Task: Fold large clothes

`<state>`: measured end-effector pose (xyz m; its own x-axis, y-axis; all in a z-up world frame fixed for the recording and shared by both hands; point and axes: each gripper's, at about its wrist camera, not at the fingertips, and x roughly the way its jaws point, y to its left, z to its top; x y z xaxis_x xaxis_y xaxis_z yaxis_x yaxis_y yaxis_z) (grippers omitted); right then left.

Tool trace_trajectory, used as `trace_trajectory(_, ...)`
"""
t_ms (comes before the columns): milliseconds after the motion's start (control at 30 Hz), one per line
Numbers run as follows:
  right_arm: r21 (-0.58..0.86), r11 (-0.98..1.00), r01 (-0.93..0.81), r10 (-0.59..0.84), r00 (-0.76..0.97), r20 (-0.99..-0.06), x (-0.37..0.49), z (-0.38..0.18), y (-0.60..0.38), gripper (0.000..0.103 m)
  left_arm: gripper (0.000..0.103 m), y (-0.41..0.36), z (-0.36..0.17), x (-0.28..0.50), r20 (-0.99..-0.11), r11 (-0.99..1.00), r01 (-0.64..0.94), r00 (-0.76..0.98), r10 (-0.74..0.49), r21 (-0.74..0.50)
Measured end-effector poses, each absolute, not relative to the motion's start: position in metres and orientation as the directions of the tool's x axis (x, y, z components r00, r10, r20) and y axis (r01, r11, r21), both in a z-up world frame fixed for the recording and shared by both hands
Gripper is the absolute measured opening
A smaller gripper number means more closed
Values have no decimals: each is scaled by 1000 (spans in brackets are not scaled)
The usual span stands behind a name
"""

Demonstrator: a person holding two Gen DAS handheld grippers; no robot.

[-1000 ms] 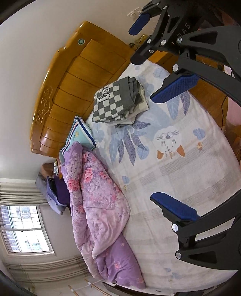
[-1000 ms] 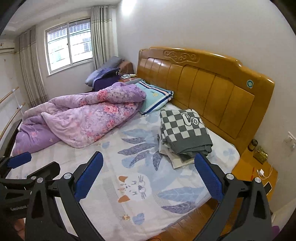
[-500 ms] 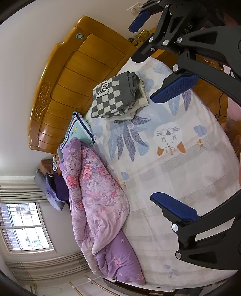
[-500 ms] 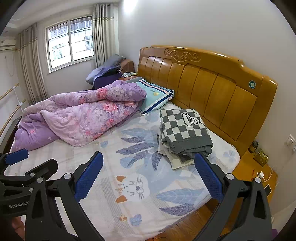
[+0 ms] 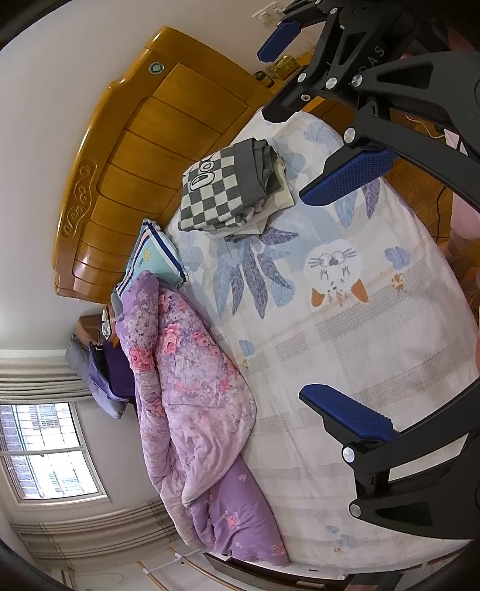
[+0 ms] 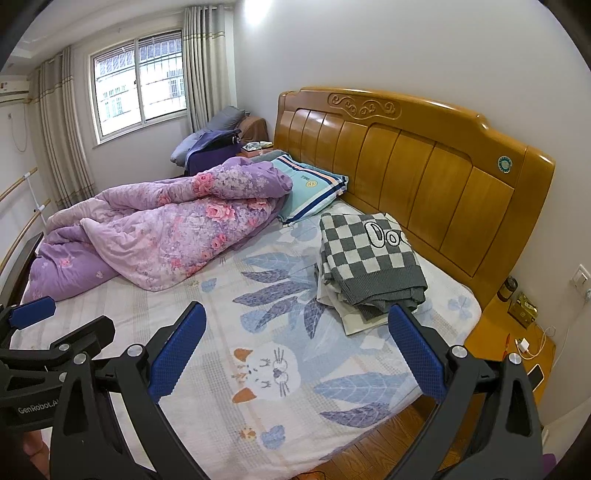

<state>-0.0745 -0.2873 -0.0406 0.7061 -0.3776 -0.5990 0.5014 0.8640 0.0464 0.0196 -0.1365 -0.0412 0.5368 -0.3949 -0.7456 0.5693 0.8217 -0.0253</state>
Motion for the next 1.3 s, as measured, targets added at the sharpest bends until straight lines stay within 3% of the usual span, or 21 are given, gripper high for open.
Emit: trace_trajectory(1300, 55, 862, 504, -368, 697, -616, -71, -46, -294, 95, 98, -136, -43, 23, -757, 819, 574, 526, -388, -21)
